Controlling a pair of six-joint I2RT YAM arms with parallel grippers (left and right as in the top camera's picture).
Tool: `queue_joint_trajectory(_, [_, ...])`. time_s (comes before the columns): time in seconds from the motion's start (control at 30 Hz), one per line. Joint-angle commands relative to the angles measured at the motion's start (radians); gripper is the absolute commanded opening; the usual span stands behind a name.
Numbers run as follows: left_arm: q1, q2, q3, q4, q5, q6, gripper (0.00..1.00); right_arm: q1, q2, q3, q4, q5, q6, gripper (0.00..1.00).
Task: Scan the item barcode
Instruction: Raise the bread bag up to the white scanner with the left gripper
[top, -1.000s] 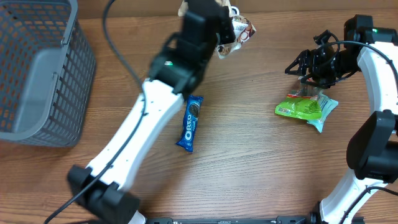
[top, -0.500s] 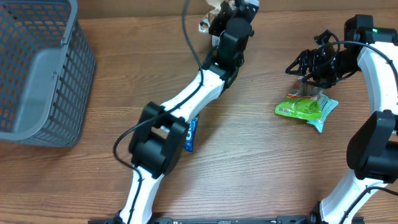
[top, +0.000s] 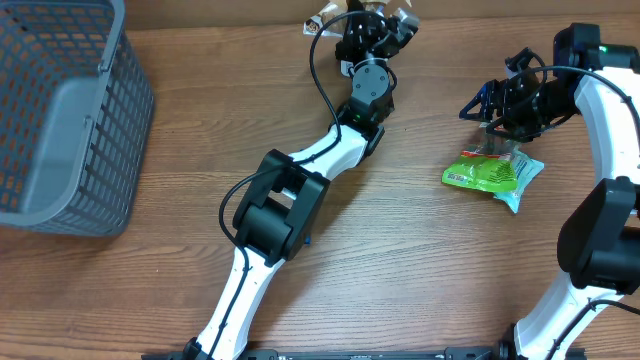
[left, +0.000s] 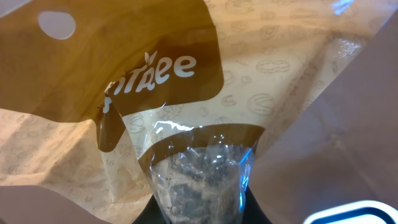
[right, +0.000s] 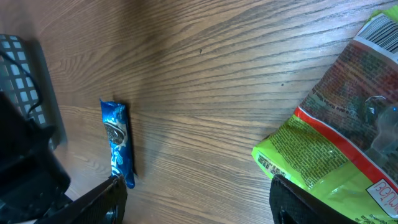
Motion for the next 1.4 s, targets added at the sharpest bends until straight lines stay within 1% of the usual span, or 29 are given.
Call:
queue_joint_trajectory(0.0, [0.016,0.01,0.019,-0.005,0.066,-0.042,0.04,-0.001,-0.037,0.025,0.005,0.0,-0.007,0.74])
queue_joint_trajectory(0.2, [0.083,0.01,0.019,-0.124,0.118,-0.313,0.04,-0.001,-0.037,0.025,0.008,0.0,-0.007,0.74])
queue_joint_trajectory(0.33, [0.092,0.01,0.019,-0.237,0.118,-0.393,0.04,-0.001,-0.037,0.025,0.024,0.0,-0.003,0.74])
queue_joint_trajectory(0.43, [0.092,0.01,0.019,-0.241,0.117,-0.397,0.04,-0.001,-0.037,0.025,0.026,0.0,-0.003,0.74])
queue_joint_trajectory(0.67, [0.092,0.01,0.019,-0.112,0.116,-0.358,0.04,-0.001,-0.037,0.025,0.019,0.0,-0.003,0.74])
queue_joint_trajectory(0.77, [0.092,0.01,0.019,-0.109,0.116,-0.34,0.04,-0.001,-0.037,0.025,0.021,0.0,-0.003,0.74])
queue_joint_trajectory(1.23, [0.091,0.01,0.019,-0.099,0.125,-0.34,0.04,-0.001,-0.037,0.025,0.036,0.0,-0.004,0.74])
queue_joint_trajectory(1.3, [0.088,0.01,0.019,-0.096,0.112,-0.339,0.04,-0.001,-0.037,0.025,0.035,0.0,-0.004,0.75])
queue_joint_trajectory(1.37, [0.077,0.01,0.019,-0.063,0.053,-0.327,0.04,-0.001,-0.037,0.025,0.035,0.0,-0.004,0.74])
